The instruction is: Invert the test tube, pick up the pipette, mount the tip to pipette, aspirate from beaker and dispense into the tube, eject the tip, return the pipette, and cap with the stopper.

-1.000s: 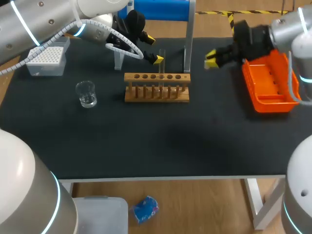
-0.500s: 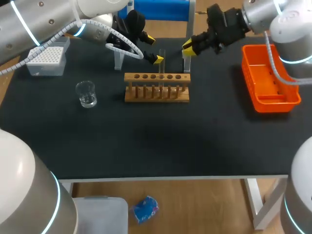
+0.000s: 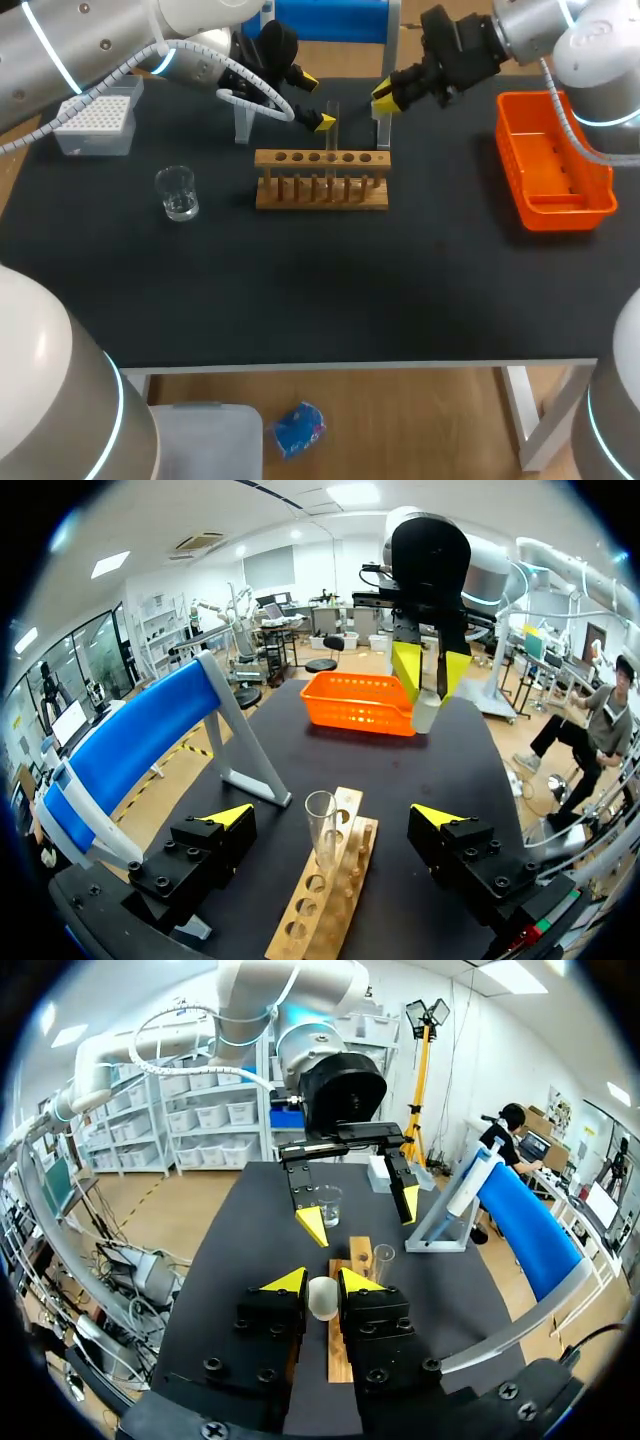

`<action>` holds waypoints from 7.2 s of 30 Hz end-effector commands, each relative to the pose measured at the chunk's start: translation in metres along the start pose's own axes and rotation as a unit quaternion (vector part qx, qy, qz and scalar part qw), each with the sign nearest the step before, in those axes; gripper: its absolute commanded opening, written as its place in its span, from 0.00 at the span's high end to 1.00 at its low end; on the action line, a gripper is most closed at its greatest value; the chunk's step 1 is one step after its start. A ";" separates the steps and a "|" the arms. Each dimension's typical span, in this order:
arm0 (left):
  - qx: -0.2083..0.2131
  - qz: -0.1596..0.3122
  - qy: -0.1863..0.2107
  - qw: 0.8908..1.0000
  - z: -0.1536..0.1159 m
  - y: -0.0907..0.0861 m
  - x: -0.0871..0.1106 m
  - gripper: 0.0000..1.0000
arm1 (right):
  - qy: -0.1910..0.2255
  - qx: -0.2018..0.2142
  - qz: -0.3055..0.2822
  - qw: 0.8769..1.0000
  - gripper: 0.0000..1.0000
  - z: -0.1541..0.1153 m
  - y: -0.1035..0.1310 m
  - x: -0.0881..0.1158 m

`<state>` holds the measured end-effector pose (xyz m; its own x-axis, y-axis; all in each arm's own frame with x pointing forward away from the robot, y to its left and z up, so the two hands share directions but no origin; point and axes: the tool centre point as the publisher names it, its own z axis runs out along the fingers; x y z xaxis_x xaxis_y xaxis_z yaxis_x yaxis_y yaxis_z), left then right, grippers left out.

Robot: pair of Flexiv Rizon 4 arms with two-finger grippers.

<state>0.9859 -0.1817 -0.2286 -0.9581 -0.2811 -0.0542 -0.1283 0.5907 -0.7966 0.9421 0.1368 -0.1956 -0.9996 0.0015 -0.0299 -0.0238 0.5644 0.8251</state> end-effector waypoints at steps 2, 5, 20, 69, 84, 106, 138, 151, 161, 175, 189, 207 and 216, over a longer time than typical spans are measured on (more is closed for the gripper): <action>0.001 0.001 0.007 1.000 0.000 0.001 -0.004 0.00 | -0.015 0.008 -0.013 1.000 1.00 0.006 0.006 -0.010; 0.001 0.001 0.007 1.000 0.000 0.001 -0.004 0.00 | -0.019 0.006 -0.016 1.000 1.00 0.013 0.009 -0.018; 0.001 0.001 0.007 1.000 0.000 0.001 -0.004 0.00 | -0.004 -0.003 -0.020 1.000 1.00 0.044 0.016 -0.035; 0.001 0.001 0.007 1.000 0.000 0.001 -0.004 0.00 | 0.010 -0.002 -0.011 1.000 1.00 0.060 0.019 -0.054; 0.001 0.001 0.007 1.000 0.000 0.001 -0.004 0.00 | 0.016 0.000 -0.002 1.000 1.00 0.063 0.012 -0.052; 0.001 0.001 0.007 1.000 0.000 0.001 -0.004 0.00 | 0.013 0.003 -0.015 1.000 1.00 0.059 0.022 -0.057; 0.001 0.001 0.007 1.000 0.000 0.001 -0.004 0.00 | 0.023 0.021 -0.005 1.000 1.00 0.068 0.012 -0.054; 0.001 0.001 0.007 1.000 0.000 0.001 -0.004 0.00 | 0.022 0.029 -0.001 0.999 1.00 0.074 0.004 -0.051; 0.001 0.001 0.007 1.000 0.000 0.001 -0.004 0.00 | 0.017 0.029 0.002 0.999 1.00 0.075 -0.003 -0.051; 0.001 0.001 0.007 1.000 0.000 0.001 -0.004 0.00 | 0.006 0.035 0.011 0.999 1.00 0.083 -0.017 -0.046; 0.001 0.001 0.007 1.000 0.000 0.001 -0.004 0.00 | -0.006 0.016 0.009 1.000 0.40 0.075 -0.012 -0.046; 0.001 0.001 0.007 1.000 0.000 0.001 -0.004 0.00 | -0.013 -0.046 0.012 0.999 0.00 0.057 -0.004 -0.029; 0.001 0.001 0.007 1.000 0.000 0.001 -0.004 0.00 | -0.014 -0.088 -0.005 0.996 0.00 0.044 0.015 -0.029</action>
<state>0.9859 -0.1817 -0.2286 -0.9582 -0.2810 -0.0541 -0.1283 0.5907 -0.7966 0.9731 0.1840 -0.2090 -0.9986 0.0240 -0.0476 -0.0329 0.4237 0.9052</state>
